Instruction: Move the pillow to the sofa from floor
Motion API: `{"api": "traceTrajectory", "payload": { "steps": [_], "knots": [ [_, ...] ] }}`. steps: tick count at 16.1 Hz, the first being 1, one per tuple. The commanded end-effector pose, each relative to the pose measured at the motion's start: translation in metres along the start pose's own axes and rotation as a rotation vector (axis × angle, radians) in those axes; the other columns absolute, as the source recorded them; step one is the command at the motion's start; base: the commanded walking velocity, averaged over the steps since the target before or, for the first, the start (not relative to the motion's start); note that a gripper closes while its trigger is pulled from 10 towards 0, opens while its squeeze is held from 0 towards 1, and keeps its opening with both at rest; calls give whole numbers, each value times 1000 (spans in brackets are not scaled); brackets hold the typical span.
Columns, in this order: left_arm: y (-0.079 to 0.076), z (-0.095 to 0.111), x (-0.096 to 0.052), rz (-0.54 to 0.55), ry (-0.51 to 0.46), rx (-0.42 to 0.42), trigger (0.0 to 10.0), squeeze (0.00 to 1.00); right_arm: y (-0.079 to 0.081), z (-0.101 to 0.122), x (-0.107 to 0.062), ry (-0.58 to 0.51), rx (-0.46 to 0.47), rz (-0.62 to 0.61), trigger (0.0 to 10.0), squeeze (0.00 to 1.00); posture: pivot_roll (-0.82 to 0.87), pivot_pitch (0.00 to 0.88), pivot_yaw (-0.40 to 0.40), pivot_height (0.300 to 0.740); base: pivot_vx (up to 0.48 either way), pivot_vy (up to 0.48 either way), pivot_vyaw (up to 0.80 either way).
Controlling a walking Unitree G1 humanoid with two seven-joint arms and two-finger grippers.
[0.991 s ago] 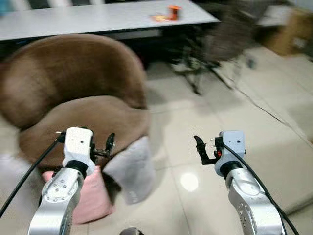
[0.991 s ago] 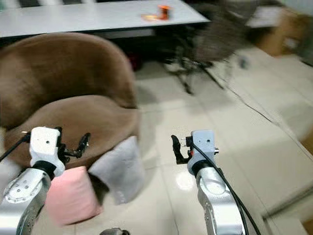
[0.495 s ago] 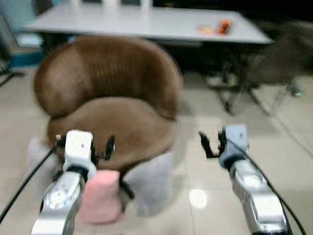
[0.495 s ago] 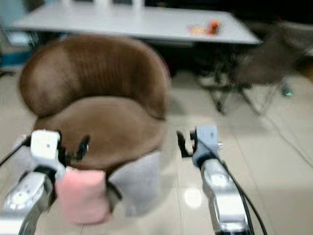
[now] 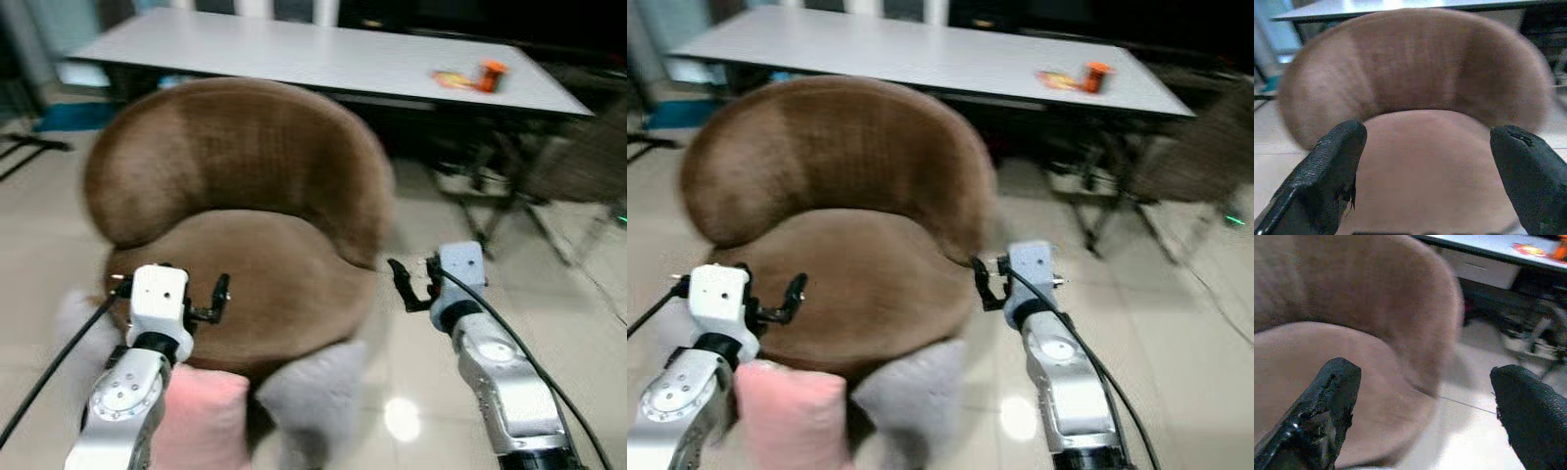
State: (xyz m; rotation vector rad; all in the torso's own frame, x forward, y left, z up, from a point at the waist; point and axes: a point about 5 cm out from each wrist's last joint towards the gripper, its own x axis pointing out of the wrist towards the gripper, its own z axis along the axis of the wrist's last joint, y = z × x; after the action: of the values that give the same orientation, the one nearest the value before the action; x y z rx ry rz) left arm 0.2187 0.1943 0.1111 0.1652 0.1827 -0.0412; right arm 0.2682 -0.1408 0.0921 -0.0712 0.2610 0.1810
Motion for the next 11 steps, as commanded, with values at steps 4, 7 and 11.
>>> {"api": "traceTrajectory", "payload": {
  "steps": [4, 7, 11],
  "knots": [
    [0, -1, 0, -5, -5, 34, 10000, 0, -6, -1, -2, 3, -47, -1, 10000, 0, -94, 0, -55, 740, 0, 0, 0],
    [0, 1, 1, 5, -18, 87, 10000, 0, 0, 1, 2, -6, -30, 44, 10000, 0, -83, 0, -58, 740, 0, 0, 760],
    [-1, 3, 4, -3, -30, 105, 10000, 0, -6, -1, 2, 1, -18, -14, 10000, 0, -97, 0, -36, 740, 0, -383, 400]
  ]
}}
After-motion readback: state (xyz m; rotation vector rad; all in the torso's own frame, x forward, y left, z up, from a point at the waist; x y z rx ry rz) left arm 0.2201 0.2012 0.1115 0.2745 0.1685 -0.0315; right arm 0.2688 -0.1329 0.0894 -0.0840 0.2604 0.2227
